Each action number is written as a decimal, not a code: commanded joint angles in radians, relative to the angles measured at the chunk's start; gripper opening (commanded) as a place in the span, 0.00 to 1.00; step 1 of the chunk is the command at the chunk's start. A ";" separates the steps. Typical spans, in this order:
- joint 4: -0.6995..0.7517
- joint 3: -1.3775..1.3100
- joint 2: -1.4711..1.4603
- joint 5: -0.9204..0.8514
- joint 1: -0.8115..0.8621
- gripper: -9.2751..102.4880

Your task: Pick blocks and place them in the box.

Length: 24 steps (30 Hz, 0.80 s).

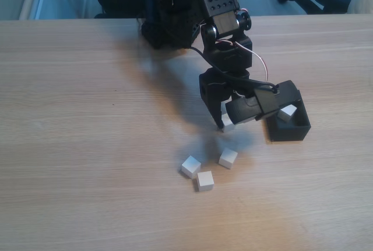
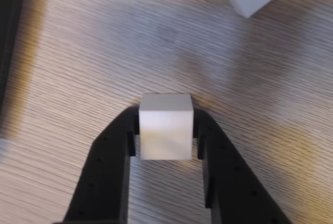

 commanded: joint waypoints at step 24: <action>0.058 -0.393 0.089 0.123 -0.281 0.11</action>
